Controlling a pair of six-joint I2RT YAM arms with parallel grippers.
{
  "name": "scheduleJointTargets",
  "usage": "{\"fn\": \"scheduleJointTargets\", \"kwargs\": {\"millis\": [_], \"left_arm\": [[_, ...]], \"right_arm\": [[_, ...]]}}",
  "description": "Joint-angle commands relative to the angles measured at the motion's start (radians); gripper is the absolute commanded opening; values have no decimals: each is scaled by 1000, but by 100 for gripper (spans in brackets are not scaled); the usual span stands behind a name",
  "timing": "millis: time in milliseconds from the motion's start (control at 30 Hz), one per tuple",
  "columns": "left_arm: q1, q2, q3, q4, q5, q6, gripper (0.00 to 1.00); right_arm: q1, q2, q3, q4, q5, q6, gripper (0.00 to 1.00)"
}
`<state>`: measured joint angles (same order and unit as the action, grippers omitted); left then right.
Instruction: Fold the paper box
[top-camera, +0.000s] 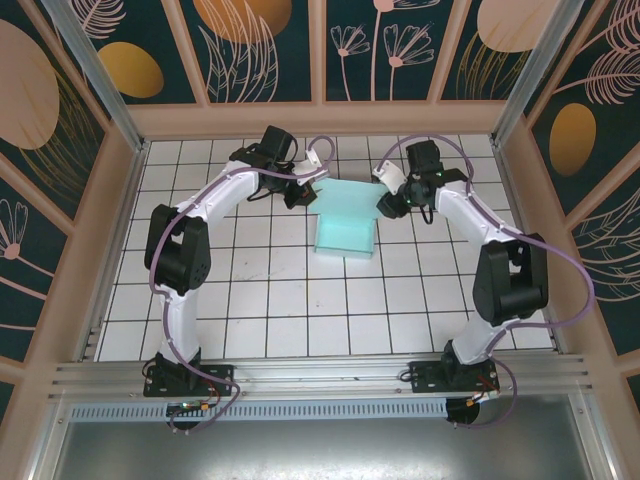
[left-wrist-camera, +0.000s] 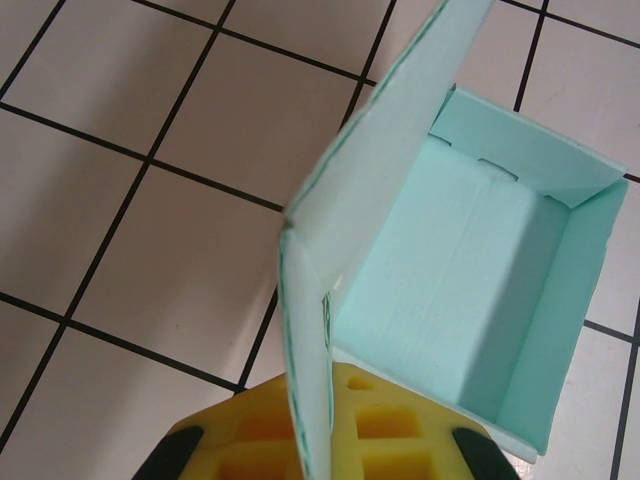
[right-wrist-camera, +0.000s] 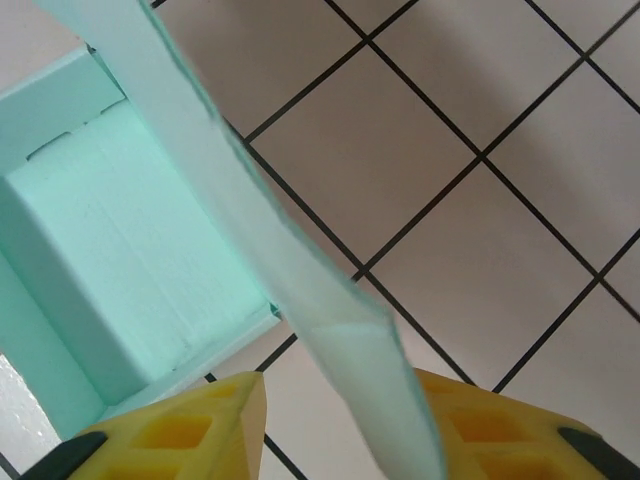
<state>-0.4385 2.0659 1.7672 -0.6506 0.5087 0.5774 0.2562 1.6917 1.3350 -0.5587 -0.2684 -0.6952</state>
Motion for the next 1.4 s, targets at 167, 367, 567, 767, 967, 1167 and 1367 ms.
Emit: {"fn": "scheduleJointTargets", "kwargs": {"millis": [167,367,567,767,967,1167,1367], "left_arm": [[4,-14,-8,-45,15,52,0],[11,-1,1,-49,22,58,0],[13,9,16,-57,31,57,0],[14,14,19,-57,37,58,0],[14,17,23,-60,45,57,0],[13,14,22,-60,49,59,0],[13,13,22,-62,48,57,0]], "right_arm": [[-36,102,161,-185,-85,-145,38],[-50,134,208,-254,-148,-231,33],[-46,172,235,-271,-133,-241,22],[-39,192,252,-280,-136,-242,15],[-36,189,251,-288,-150,-248,11],[-31,202,263,-291,-161,-244,17],[-31,210,277,-301,-166,-239,9]]}}
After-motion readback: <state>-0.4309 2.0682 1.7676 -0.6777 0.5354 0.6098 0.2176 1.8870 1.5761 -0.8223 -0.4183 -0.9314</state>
